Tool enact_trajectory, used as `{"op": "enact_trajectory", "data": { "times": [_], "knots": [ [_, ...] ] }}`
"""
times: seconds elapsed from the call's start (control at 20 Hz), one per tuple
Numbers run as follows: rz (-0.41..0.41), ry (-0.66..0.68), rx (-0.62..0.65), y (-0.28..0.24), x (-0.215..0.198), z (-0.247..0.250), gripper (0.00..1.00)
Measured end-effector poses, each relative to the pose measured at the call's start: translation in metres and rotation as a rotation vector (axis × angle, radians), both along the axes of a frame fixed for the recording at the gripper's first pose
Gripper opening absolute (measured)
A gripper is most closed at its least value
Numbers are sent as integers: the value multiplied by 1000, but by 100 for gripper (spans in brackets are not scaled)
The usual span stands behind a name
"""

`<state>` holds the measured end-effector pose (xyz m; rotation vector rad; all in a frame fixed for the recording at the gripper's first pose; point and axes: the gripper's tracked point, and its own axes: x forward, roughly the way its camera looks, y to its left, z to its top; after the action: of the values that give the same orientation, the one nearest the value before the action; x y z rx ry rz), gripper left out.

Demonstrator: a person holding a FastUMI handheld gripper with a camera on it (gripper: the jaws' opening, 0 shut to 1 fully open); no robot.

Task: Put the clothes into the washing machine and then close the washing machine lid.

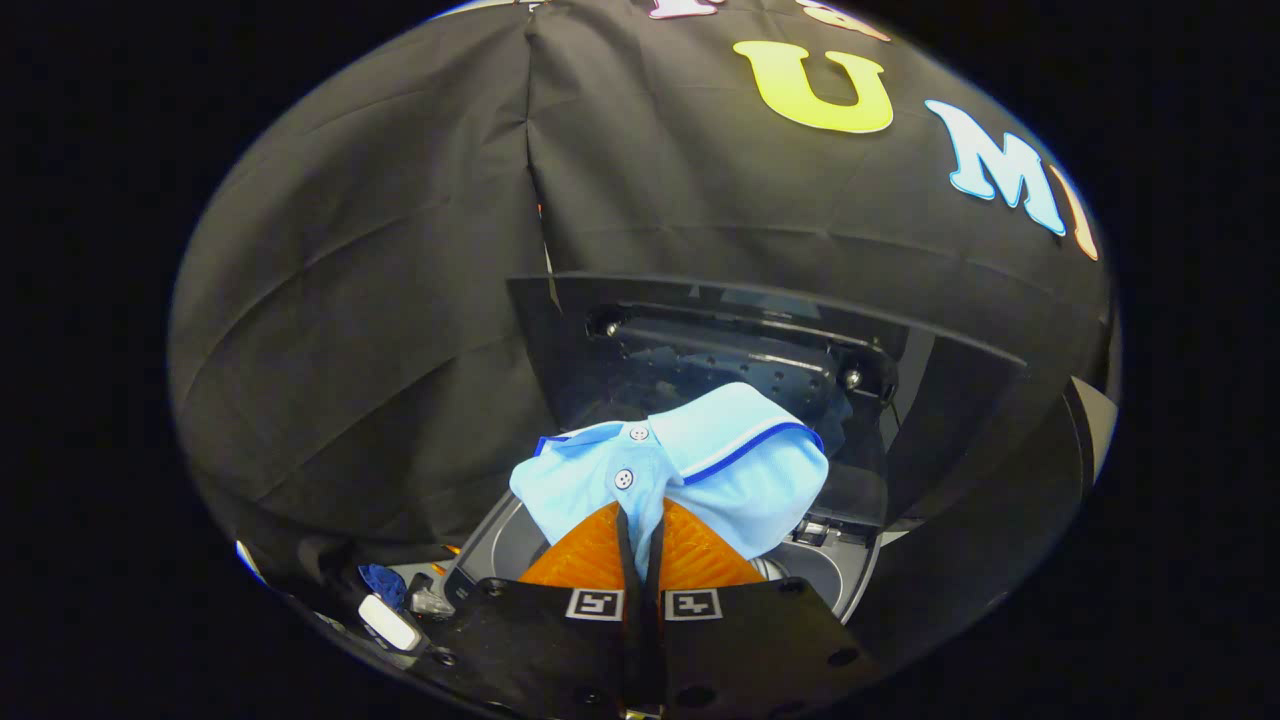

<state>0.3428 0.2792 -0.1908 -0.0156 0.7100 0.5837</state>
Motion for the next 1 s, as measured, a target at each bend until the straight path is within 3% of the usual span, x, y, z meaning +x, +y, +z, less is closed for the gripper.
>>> {"op": "enact_trajectory", "data": {
  "times": [0.45, 0.8, 1.0],
  "knots": [
    [-46, 92, -32, 3, -2, -56, 1],
    [-69, 102, -21, 2, -1, -64, 1],
    [-95, 112, -69, -15, -2, -66, 78]
  ]
}}
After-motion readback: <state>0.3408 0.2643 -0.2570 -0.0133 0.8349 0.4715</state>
